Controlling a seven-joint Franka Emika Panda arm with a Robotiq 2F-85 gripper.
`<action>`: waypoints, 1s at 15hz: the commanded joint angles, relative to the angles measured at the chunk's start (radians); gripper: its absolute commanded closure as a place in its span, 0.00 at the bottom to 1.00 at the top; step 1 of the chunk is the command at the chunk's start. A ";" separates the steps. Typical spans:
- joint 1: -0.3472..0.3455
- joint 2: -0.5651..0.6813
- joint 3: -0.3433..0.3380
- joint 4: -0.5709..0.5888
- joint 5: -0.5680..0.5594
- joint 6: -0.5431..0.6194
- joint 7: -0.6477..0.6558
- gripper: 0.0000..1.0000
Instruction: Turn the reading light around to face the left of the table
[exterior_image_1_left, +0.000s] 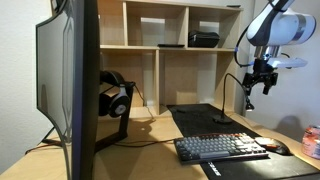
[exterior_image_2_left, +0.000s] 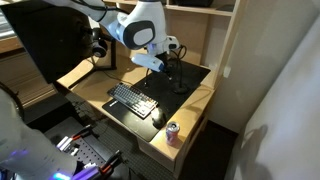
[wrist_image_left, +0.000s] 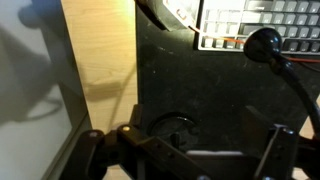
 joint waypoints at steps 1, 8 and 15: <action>0.024 -0.006 0.040 -0.051 -0.052 -0.003 0.060 0.00; 0.060 0.037 0.088 0.009 0.111 0.011 0.026 0.00; 0.049 0.107 0.094 0.174 0.304 0.023 -0.010 0.00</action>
